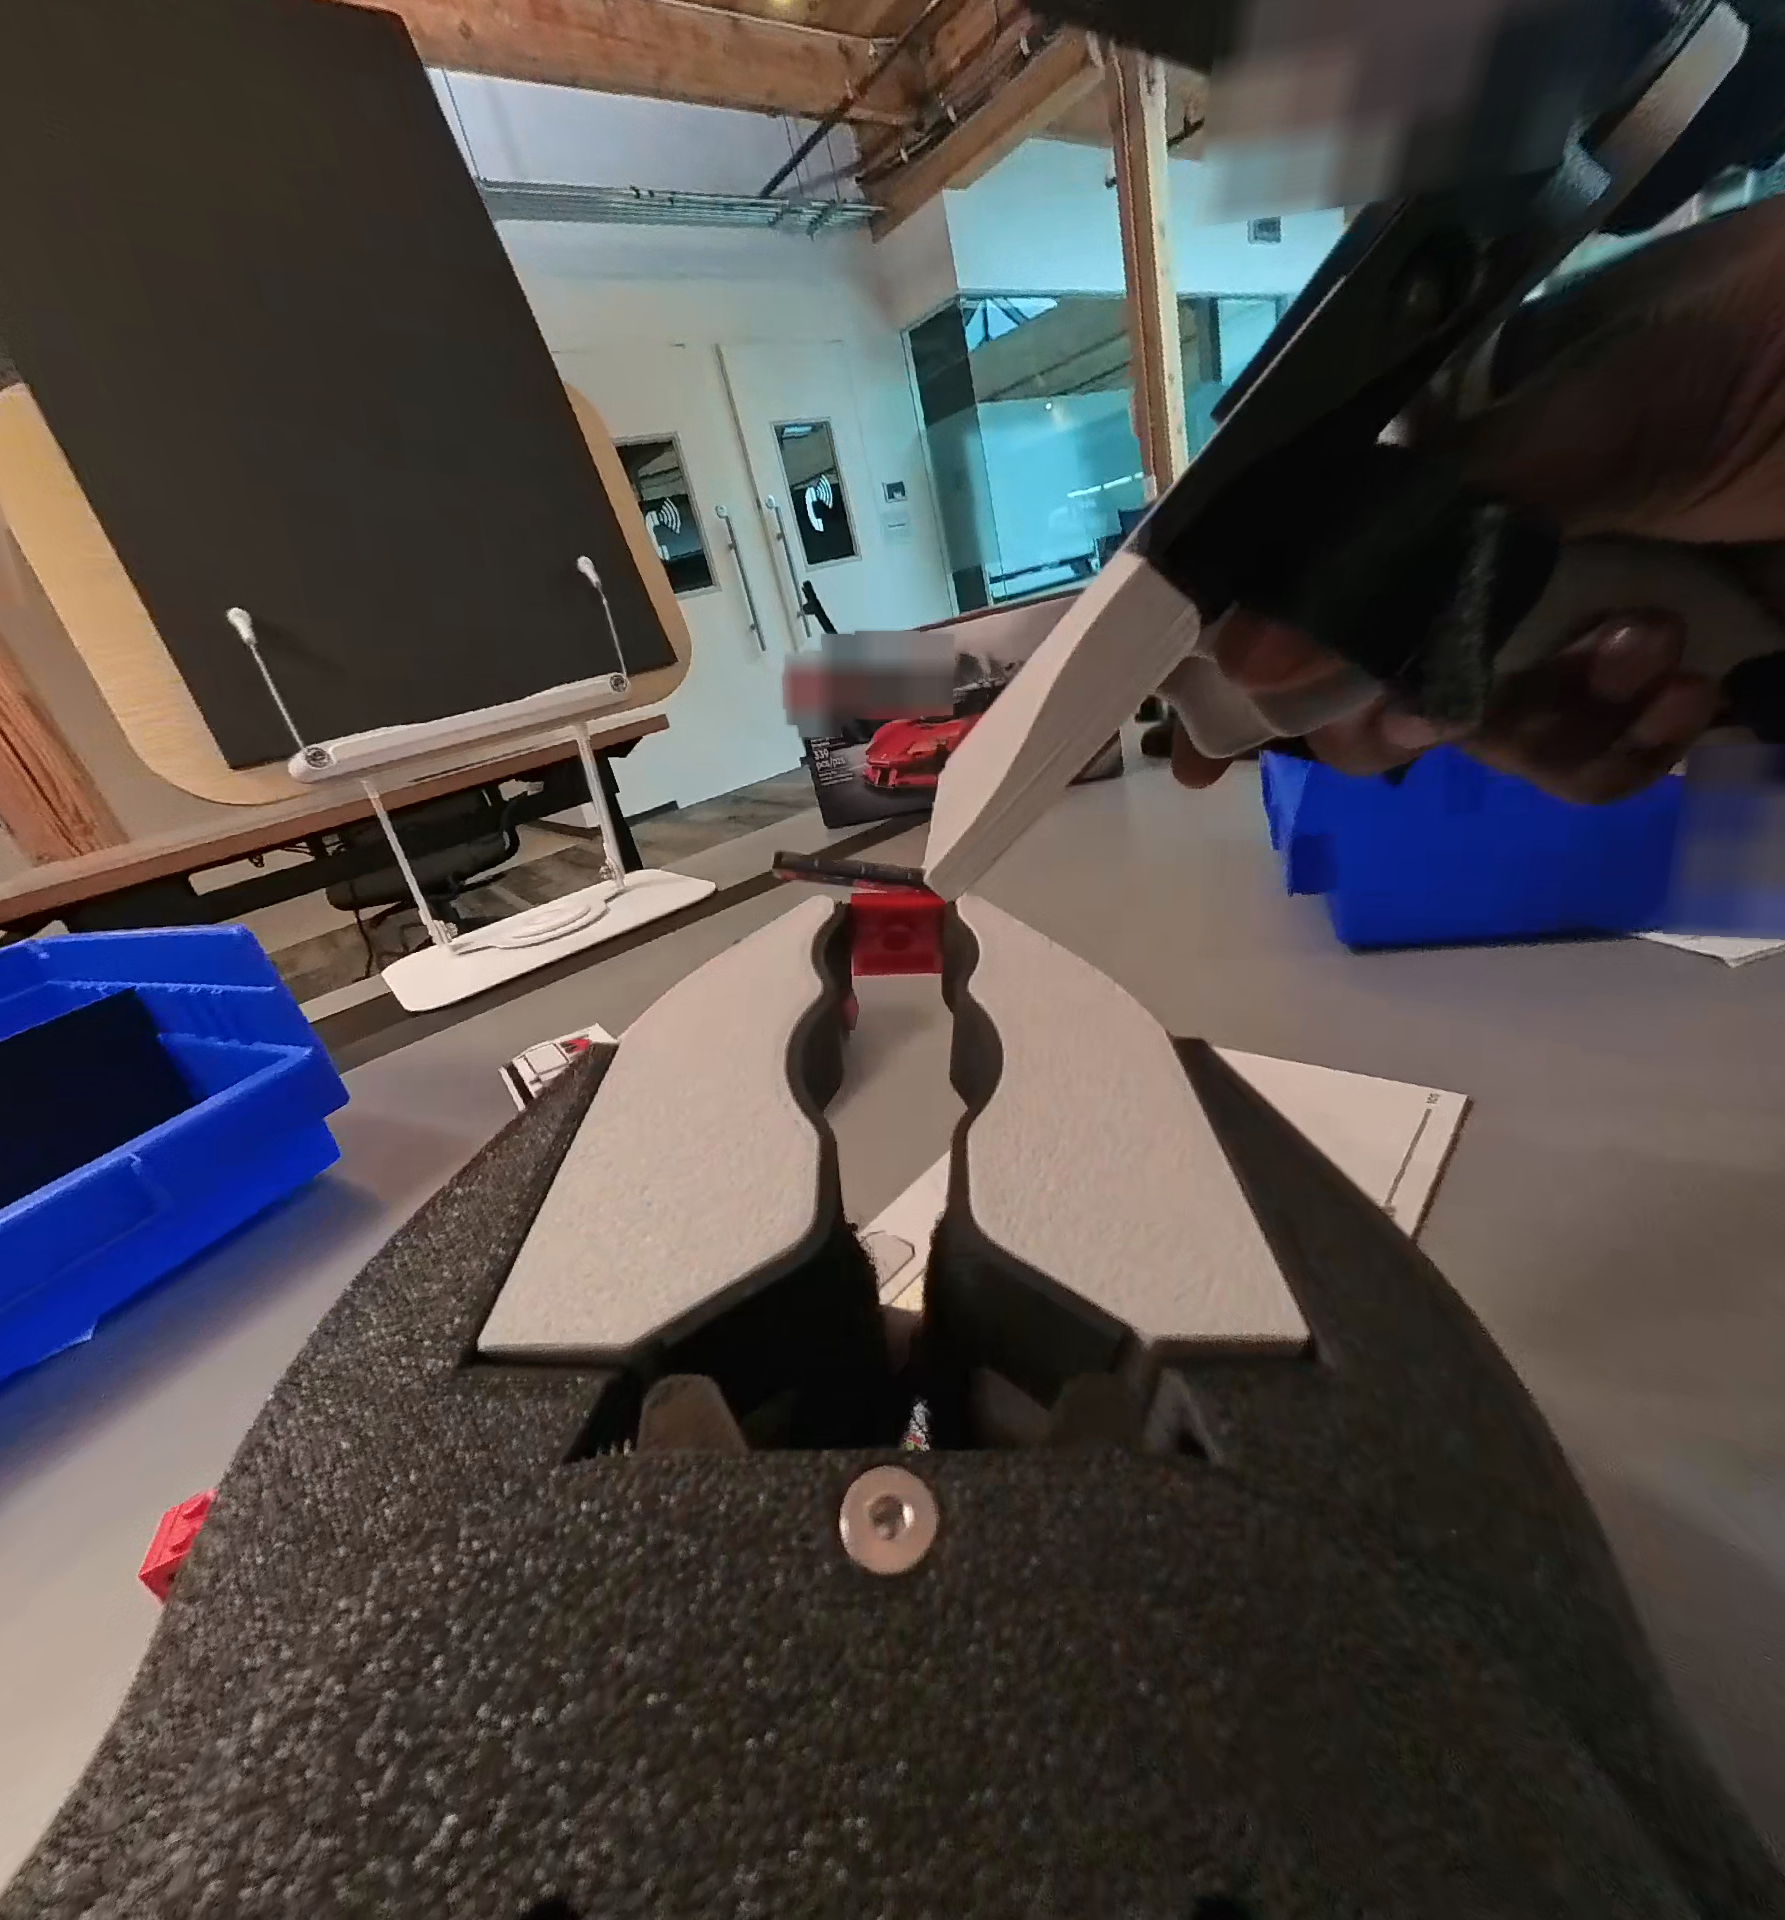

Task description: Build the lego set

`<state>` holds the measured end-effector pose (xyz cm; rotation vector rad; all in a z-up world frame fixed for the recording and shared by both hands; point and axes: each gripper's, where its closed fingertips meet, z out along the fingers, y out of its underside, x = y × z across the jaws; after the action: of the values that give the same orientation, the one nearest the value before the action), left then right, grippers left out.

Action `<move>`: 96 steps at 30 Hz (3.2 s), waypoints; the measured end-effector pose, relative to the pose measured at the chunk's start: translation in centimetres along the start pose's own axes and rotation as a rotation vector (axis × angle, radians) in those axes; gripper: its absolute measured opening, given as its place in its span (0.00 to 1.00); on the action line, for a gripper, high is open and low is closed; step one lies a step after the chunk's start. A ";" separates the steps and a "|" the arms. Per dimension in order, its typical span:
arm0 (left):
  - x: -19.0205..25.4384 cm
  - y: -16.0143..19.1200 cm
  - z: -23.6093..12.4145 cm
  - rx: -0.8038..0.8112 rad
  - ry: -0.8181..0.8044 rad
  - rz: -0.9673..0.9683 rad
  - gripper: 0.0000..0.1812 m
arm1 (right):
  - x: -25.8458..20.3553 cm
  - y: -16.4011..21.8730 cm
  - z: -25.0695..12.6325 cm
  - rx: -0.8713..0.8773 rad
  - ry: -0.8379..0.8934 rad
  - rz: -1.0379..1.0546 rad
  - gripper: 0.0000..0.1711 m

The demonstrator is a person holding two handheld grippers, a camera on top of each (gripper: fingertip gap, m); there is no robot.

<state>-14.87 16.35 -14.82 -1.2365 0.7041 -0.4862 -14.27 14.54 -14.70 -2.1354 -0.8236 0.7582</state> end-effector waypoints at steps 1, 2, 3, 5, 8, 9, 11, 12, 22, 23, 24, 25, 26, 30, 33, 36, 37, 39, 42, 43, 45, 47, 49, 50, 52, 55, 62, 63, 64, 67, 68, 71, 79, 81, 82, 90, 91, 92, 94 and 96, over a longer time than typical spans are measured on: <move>-0.1 -0.1 0.0 0.009 -0.002 -0.005 0.09 | -0.1 -0.1 0.0 0.000 0.003 -0.005 0.05; -0.2 -0.2 -0.1 0.016 -0.004 -0.009 0.09 | -0.2 -0.2 -0.1 -0.001 0.007 -0.011 0.05; -0.2 -0.3 -0.1 0.025 -0.007 -0.013 0.09 | -0.3 -0.3 -0.2 0.000 0.011 -0.017 0.05; -0.4 -0.6 -0.2 0.044 -0.012 -0.022 0.09 | -0.5 -0.5 -0.3 0.002 0.020 -0.028 0.05; -0.6 -1.0 -0.4 0.072 -0.018 -0.036 0.09 | -0.8 -0.8 -0.5 0.002 0.041 -0.052 0.05; -0.6 -1.1 -0.4 0.082 -0.019 -0.041 0.09 | -0.9 -0.9 -0.6 0.003 0.044 -0.062 0.05; -0.7 -1.4 -0.5 0.100 -0.022 -0.051 0.09 | -1.2 -1.1 -0.6 0.004 0.048 -0.077 0.05; -0.8 -1.5 -0.6 0.109 -0.022 -0.056 0.09 | -1.3 -1.2 -0.7 0.004 0.053 -0.083 0.05; -0.8 -2.1 -0.8 0.147 -0.023 -0.068 0.09 | -1.6 -1.7 -0.3 -0.006 0.105 -0.132 0.05; -0.9 -2.2 -0.8 0.152 -0.024 -0.072 0.09 | -1.7 -1.7 -0.3 -0.004 0.105 -0.134 0.05; -1.0 -2.2 -0.8 0.157 -0.025 -0.074 0.09 | -1.8 -1.8 -0.3 -0.004 0.104 -0.136 0.06; -1.0 -2.3 -0.8 0.161 -0.026 -0.075 0.09 | -1.9 -1.8 -0.3 -0.005 0.103 -0.140 0.06; -1.0 -2.3 -0.9 0.165 -0.027 -0.077 0.09 | -2.0 -1.9 -0.3 -0.005 0.102 -0.143 0.06; -1.1 -2.6 -1.0 0.184 -0.025 -0.084 0.09 | -2.4 -2.0 -0.5 -0.001 0.081 -0.142 0.07; -1.1 -2.9 -1.2 0.203 -0.015 -0.094 0.09 | -2.8 -2.3 -1.4 0.027 -0.034 -0.078 0.12; -1.1 -3.2 -1.5 0.232 0.010 -0.119 0.09 | -2.7 -3.1 -2.7 0.094 -0.212 0.056 0.12; -1.0 -3.3 -1.6 0.242 0.020 -0.126 0.09 | -2.4 -3.3 -2.9 0.110 -0.268 0.111 0.12; -0.8 -3.8 -1.8 0.275 0.039 -0.130 0.09 | -2.1 -3.1 -2.6 0.112 -0.390 0.235 0.13; -0.4 -4.1 -1.9 0.295 0.060 -0.115 0.09 | -2.9 -3.2 -2.2 0.123 -0.628 0.458 0.15; -0.3 -4.2 -1.9 0.302 0.065 -0.111 0.09 | -3.0 -3.0 -2.0 0.118 -0.676 0.504 0.15; -0.2 -4.3 -2.0 0.308 0.072 -0.101 0.09 | -3.3 -2.5 -1.5 0.082 -0.715 0.536 0.16; -0.2 -4.2 -2.0 0.304 0.074 -0.097 0.09 | -3.4 -2.4 -1.2 0.073 -0.724 0.532 0.16; -0.2 -4.1 -1.9 0.298 0.077 -0.096 0.09 | -3.3 -2.4 -1.1 0.078 -0.717 0.521 0.15; -0.2 -4.0 -1.8 0.292 0.077 -0.092 0.09 | -3.3 -2.3 -1.0 0.072 -0.711 0.511 0.14; -0.2 -3.9 -1.8 0.279 0.071 -0.079 0.09 | -3.3 -2.0 -0.8 0.061 -0.686 0.485 0.14; -0.6 -3.6 -1.7 0.257 0.033 -0.056 0.09 | -3.2 -1.7 -0.8 0.072 -0.653 0.468 0.12; -1.2 -3.2 -1.7 0.221 -0.031 0.004 0.09 | -3.2 -1.9 -0.4 0.133 -0.585 0.423 0.06; -1.2 -3.2 -1.7 0.217 -0.036 0.014 0.09 | -3.2 -1.9 -0.3 0.140 -0.575 0.411 0.06; -1.2 -3.2 -1.8 0.217 -0.037 0.019 0.09 | -3.1 -1.9 -0.3 0.146 -0.569 0.402 0.06; -1.2 -3.1 -1.7 0.213 -0.032 0.012 0.09 | -3.0 -1.9 -0.3 0.157 -0.530 0.363 0.06; -1.2 -3.0 -1.7 0.208 -0.032 0.015 0.09 | -2.9 -1.8 -0.2 0.158 -0.510 0.347 0.06; -1.1 -3.0 -1.7 0.202 -0.035 0.038 0.09 | -2.9 -1.8 -0.4 0.155 -0.462 0.302 0.06; -0.8 -3.4 -1.7 0.211 -0.040 0.118 0.09 | -2.8 -1.8 -0.9 0.180 -0.464 0.311 0.04; -0.8 -3.4 -1.8 0.215 -0.033 0.107 0.09 | -2.8 -1.8 -0.9 0.181 -0.455 0.305 0.04; -0.8 -3.4 -1.8 0.215 -0.035 0.106 0.09 | -2.8 -1.8 -1.0 0.180 -0.447 0.299 0.04; -0.8 -3.4 -1.7 0.223 -0.028 0.064 0.09 | -3.0 -1.9 -1.0 0.190 -0.441 0.295 0.06; -0.8 -3.4 -1.7 0.224 -0.023 0.044 0.09 | -3.0 -1.9 -1.0 0.195 -0.448 0.302 0.06; -0.8 -3.4 -1.7 0.225 -0.016 0.023 0.09 | -3.0 -1.9 -1.0 0.198 -0.450 0.306 0.06; -0.8 -3.3 -1.6 0.218 -0.007 -0.009 0.09 | -3.0 -1.9 -0.9 0.199 -0.453 0.313 0.08; -0.8 -3.2 -1.6 0.215 -0.004 -0.022 0.09 | -2.8 -1.9 -0.9 0.205 -0.450 0.305 0.08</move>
<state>-16.43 14.91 -11.83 -1.0442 0.6184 -0.5627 -16.04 13.15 -11.97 -1.9517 -0.6095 1.4549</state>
